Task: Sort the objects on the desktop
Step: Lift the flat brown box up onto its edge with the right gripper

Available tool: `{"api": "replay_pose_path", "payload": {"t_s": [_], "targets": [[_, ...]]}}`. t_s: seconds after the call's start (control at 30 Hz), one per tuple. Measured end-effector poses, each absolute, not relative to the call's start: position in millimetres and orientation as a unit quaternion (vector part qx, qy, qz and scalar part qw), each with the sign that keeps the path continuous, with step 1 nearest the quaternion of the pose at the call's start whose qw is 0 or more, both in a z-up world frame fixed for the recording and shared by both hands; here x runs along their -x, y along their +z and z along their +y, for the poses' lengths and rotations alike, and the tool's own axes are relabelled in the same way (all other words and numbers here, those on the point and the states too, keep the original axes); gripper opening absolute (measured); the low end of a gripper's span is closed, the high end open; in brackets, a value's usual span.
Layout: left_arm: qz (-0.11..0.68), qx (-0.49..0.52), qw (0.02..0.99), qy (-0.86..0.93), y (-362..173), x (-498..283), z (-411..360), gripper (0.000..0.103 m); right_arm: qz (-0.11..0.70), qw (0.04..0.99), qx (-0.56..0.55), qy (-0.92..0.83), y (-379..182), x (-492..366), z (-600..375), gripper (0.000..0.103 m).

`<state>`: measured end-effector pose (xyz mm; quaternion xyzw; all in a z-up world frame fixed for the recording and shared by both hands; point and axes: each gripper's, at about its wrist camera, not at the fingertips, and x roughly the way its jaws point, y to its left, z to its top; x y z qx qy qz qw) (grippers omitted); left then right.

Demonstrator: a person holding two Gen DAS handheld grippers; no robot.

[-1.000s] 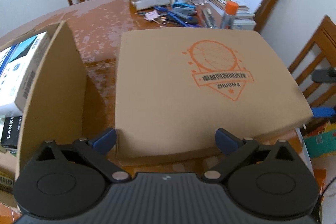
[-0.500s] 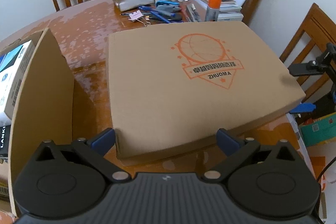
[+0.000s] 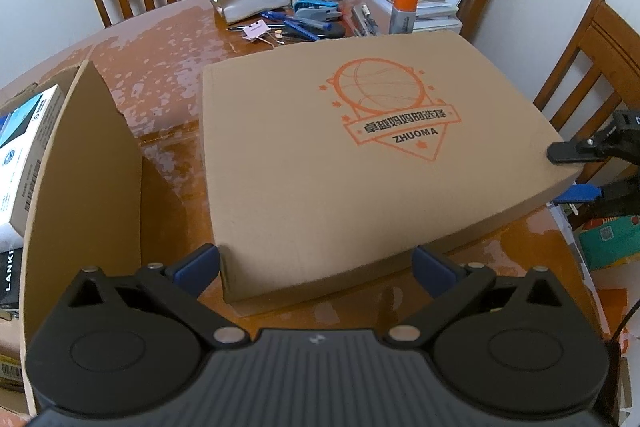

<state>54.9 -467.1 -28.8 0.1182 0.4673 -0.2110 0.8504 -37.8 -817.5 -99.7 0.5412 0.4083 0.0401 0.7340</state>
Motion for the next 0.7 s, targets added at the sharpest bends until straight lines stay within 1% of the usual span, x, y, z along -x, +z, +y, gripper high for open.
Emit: {"api": "replay_pose_path", "payload": {"t_s": [0.17, 0.33, 0.5, 0.7], "targets": [[0.461, -0.119, 0.852, -0.218, -24, -53, -468, 0.102, 0.400, 0.732, -0.550, 0.049, -100, 45, -816, 0.058], [0.427, -0.151, 0.859, -0.237, -13, -40, -476, 0.102, 0.392, 0.732, -0.554, 0.053, -91, 52, -813, 0.056], [0.395, -0.186, 0.864, -0.251, -6, -29, -482, 0.102, 0.377, 0.739, -0.554, 0.062, -72, 58, -809, 0.052], [0.359, -0.236, 0.866, -0.256, -2, -14, -486, 0.102, 0.366, 0.746, -0.551, 0.074, -46, 60, -804, 0.052]]}}
